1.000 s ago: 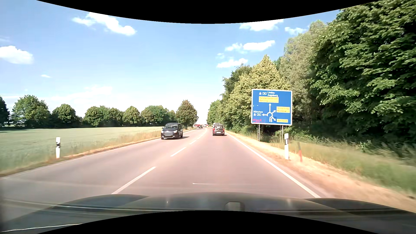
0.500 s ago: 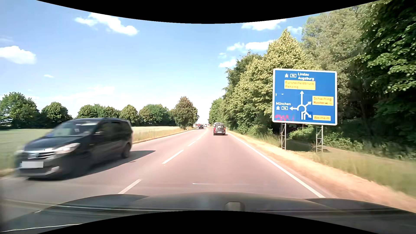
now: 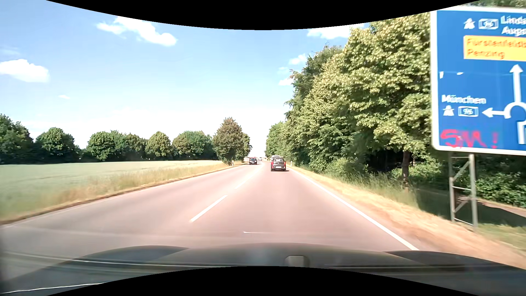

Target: Follow the waypoints while adhering to traffic rules and regulations

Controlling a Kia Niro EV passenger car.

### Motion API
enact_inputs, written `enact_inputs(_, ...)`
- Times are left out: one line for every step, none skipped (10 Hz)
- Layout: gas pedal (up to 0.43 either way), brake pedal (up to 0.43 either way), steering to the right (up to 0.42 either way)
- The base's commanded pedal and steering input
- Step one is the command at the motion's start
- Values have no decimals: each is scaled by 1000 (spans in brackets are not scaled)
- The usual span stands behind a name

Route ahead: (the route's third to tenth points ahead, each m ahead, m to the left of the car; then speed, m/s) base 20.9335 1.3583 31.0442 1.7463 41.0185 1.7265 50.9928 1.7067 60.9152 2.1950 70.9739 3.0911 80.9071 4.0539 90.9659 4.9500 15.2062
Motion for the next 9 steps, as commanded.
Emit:
enact_inputs(28, 6, -3)
enact_inputs(28, 6, 0)
enact_inputs(28, 6, 2)
enact_inputs(28, 6, 2)
enact_inputs(28, 6, 3)
enact_inputs(28, 6, 2)
enact_inputs(28, 6, 1)
enact_inputs(28, 6, -1)
enact_inputs(28, 6, -3)
